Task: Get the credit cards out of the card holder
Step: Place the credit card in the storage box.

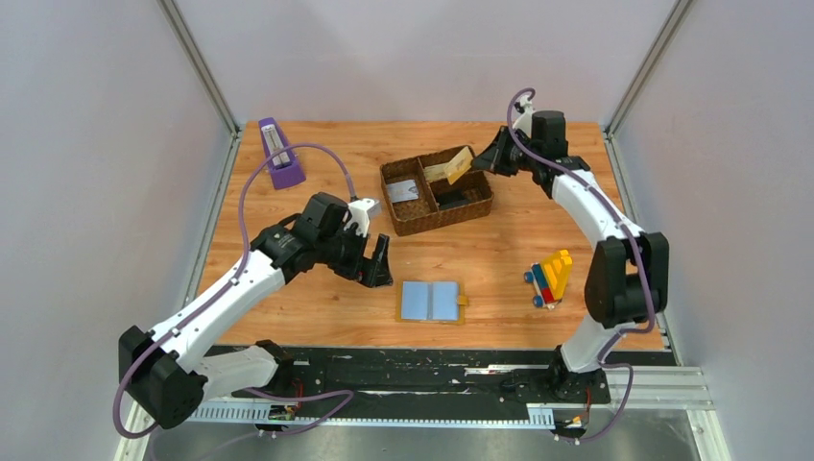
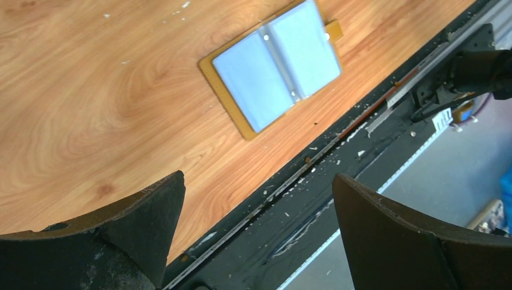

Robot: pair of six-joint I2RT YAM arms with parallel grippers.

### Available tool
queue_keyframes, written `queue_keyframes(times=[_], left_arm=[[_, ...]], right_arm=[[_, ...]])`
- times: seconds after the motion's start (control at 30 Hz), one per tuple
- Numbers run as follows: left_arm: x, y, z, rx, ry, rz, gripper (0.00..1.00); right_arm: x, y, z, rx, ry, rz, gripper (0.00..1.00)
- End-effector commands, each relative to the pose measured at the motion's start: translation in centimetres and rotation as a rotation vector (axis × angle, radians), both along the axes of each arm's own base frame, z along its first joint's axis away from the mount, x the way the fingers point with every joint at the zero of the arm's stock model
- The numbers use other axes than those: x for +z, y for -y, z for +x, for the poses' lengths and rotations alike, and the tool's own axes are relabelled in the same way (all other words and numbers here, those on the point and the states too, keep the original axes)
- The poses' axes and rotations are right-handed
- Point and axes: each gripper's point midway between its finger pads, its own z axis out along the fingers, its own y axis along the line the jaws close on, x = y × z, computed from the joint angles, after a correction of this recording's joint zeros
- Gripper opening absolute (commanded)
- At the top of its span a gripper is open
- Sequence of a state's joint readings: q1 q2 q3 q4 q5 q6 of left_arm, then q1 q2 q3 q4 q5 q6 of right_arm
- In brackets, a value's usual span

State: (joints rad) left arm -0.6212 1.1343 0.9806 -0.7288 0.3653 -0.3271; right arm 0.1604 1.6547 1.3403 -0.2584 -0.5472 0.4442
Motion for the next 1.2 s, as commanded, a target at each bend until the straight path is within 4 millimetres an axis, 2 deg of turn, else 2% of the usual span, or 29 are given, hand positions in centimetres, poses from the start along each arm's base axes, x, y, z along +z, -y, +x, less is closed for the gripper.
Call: queue_keyframes(times=[0.0, 0.17, 0.23, 0.37, 0.7, 0.97, 1.17], left_arm=[[2.1, -1.3, 1.1, 0.03, 0.124, 0.034, 1.0], [2.4, -2.0, 1.3, 0.058, 0.156, 0.052, 1.0], [2.5, -2.2, 1.3, 0.063, 0.163, 0.054, 1.0], [2.7, -2.5, 1.5, 0.078, 0.178, 0.062, 1.0], [2.6, -2.7, 1.8, 0.087, 0.183, 0.077, 1.0], [2.3, -2.7, 1.9, 0.087, 0.174, 0.087, 1.0], [2.2, -2.8, 2.0, 0.089, 0.175, 0.093, 1.0]], right_arm=[[1.9, 0.7, 6.2, -0.099, 0.129, -0.02, 0.0], [0.7, -0.2, 9.5, -0.093, 0.134, 0.01, 0.0], [0.3, -0.8, 10.4, -0.078, 0.129, 0.039, 0.0], [-1.8, -1.5, 11.7, -0.068, 0.076, 0.068, 0.0], [-5.8, -3.0, 12.1, -0.021, -0.005, 0.115, 0.0], [-8.0, -3.8, 12.1, 0.007, -0.064, 0.156, 0.0], [-8.9, -4.4, 12.4, 0.016, -0.081, 0.206, 0.0]])
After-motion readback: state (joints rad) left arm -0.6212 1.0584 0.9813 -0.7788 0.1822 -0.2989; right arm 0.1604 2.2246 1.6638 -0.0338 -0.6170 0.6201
